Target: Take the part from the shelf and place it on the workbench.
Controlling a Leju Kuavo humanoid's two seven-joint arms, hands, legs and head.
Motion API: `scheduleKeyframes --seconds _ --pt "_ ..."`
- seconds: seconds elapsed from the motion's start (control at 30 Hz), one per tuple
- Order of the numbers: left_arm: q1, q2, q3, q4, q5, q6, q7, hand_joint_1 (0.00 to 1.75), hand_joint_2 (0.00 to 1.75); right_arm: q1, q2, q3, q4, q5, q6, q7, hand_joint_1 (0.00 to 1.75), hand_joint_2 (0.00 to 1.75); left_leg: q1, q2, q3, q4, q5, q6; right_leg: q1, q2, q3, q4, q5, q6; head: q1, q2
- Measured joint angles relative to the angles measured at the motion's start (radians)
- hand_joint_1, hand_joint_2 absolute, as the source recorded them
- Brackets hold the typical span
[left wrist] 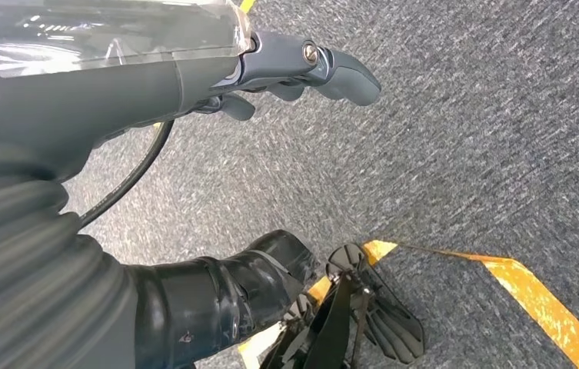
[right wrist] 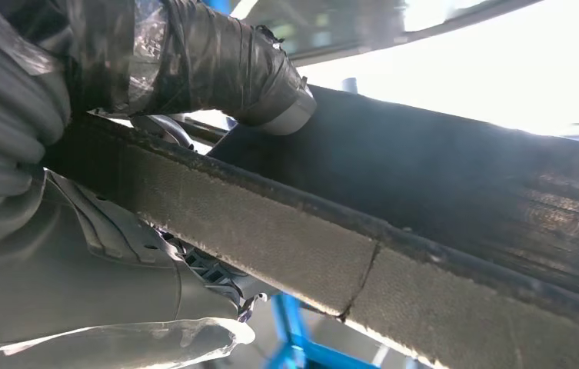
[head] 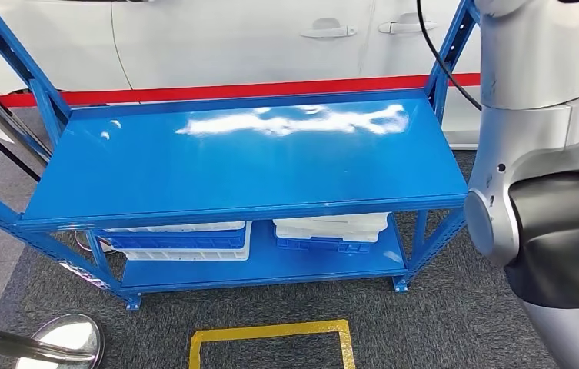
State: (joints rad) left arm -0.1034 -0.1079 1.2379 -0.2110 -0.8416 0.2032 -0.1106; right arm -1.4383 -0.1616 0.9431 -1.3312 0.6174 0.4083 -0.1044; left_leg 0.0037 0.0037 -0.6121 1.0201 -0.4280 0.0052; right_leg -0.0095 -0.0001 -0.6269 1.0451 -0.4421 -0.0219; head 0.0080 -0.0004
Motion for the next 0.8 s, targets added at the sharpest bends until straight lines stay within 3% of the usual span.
scheduleKeyframes --seconds 0.3,0.43,0.53,0.57,0.67,0.7,0.73,0.8 --pt "-0.001 -0.005 0.0 0.0 -0.004 -0.012 -0.008 0.0 1.75 -0.04 0.032 0.073 -0.023 -0.016 0.004 0.001 1.75 1.75 -0.001 -0.001 -0.002 0.001 -0.001 0.0 -0.002 -0.001 0.0 -0.001 0.0 0.002 0.0 0.0" --pt "-0.003 -0.006 0.0 0.0 -0.004 -0.017 -0.01 0.0 1.75 -0.05 0.047 0.094 -0.033 -0.042 0.001 0.019 1.75 1.75 -0.005 -0.001 -0.003 0.006 -0.005 0.018 -0.007 -0.001 0.003 -0.007 0.003 0.014 0.0 0.0" --pt "-0.003 -0.01 0.0 0.0 -0.003 -0.023 -0.01 0.0 1.75 -0.058 0.053 0.1 -0.041 -0.062 -0.008 0.036 1.75 1.75 0.001 0.002 0.024 -0.039 0.016 0.031 -0.004 0.0 0.007 -0.004 -0.008 0.023 0.0 0.0" --pt "-0.004 -0.012 0.0 0.0 -0.003 -0.025 -0.011 0.0 1.75 -0.061 0.053 0.102 -0.042 -0.066 -0.012 0.038 1.75 1.75 0.004 0.004 0.034 -0.054 0.025 0.034 -0.003 0.0 -0.003 0.025 -0.029 0.025 0.001 0.0" --pt "-0.005 -0.017 0.0 0.0 -0.003 -0.028 -0.011 0.0 1.75 -0.064 0.051 0.115 -0.044 -0.071 -0.018 0.037 1.75 1.75 0.008 0.006 0.035 -0.055 0.03 0.036 -0.01 0.002 -0.078 0.196 -0.118 0.034 0.0 0.0" --pt "-0.006 -0.018 0.0 0.0 -0.003 -0.029 -0.011 0.0 1.75 -0.063 0.051 0.119 -0.044 -0.072 -0.018 0.037 1.75 1.75 0.009 0.006 0.03 -0.049 0.028 0.034 -0.014 0.001 -0.093 0.228 -0.123 0.04 0.0 0.0" --pt "-0.006 -0.019 0.0 0.0 -0.003 -0.029 -0.01 0.0 1.75 -0.062 0.051 0.122 -0.044 -0.074 -0.019 0.038 1.75 1.75 0.012 0.005 0.025 -0.041 0.025 0.031 -0.02 0.001 -0.091 0.223 -0.108 0.046 0.0 0.0" --pt "-0.005 -0.021 0.0 0.0 -0.004 -0.028 -0.01 0.0 1.75 -0.062 0.05 0.126 -0.044 -0.078 -0.021 0.039 1.75 1.75 0.022 0.004 0.011 -0.015 0.014 0.015 -0.031 -0.002 -0.041 0.121 -0.053 0.061 0.0 0.0"
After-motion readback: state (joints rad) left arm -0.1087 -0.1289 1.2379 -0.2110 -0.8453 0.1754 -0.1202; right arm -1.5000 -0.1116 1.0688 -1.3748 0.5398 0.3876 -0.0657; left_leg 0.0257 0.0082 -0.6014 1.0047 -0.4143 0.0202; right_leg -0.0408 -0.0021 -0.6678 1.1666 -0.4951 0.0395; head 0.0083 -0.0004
